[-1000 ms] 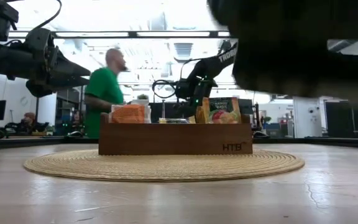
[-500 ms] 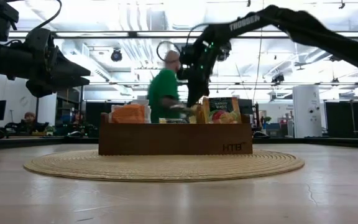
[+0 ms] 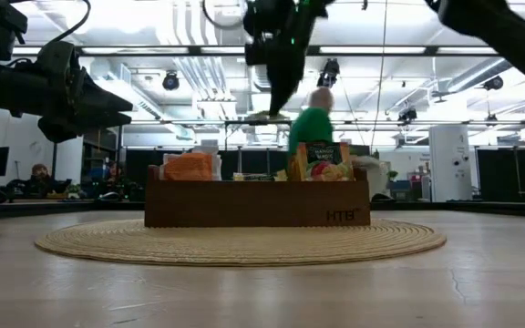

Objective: Pick & Place Tea
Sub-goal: Put the yellow tea bag into the wooden organizer

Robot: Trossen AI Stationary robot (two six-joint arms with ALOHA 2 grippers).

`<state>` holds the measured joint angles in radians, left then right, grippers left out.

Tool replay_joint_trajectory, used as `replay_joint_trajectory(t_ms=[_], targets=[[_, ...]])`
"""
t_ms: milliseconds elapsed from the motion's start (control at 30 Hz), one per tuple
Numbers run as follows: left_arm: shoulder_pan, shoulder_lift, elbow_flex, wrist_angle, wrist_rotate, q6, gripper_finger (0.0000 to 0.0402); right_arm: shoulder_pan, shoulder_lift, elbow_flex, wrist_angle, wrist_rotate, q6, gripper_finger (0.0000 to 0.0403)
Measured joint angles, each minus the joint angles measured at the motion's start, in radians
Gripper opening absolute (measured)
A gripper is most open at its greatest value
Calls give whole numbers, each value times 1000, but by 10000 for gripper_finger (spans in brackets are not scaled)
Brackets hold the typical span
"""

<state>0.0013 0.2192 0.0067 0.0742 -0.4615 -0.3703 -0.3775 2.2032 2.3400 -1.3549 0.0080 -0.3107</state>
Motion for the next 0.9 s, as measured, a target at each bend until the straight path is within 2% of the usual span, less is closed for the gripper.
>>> replay_joint_trajectory(t_ms=[67,233,500,700,900], targets=[[0,0,0,0,0,0,167,44,-18,-10,-8,43,13,8],[0,0,0,0,0,0,167,153,-36,-54,-47,243,36,8],[0,0,0,0,0,0,167,298,-96,-221,-17,326,87,8],[0,0,0,0,0,0,167,391,-180,-396,107,474,102,8],[0,0,0,0,0,0,167,481,-258,-607,363,568,31,8]])
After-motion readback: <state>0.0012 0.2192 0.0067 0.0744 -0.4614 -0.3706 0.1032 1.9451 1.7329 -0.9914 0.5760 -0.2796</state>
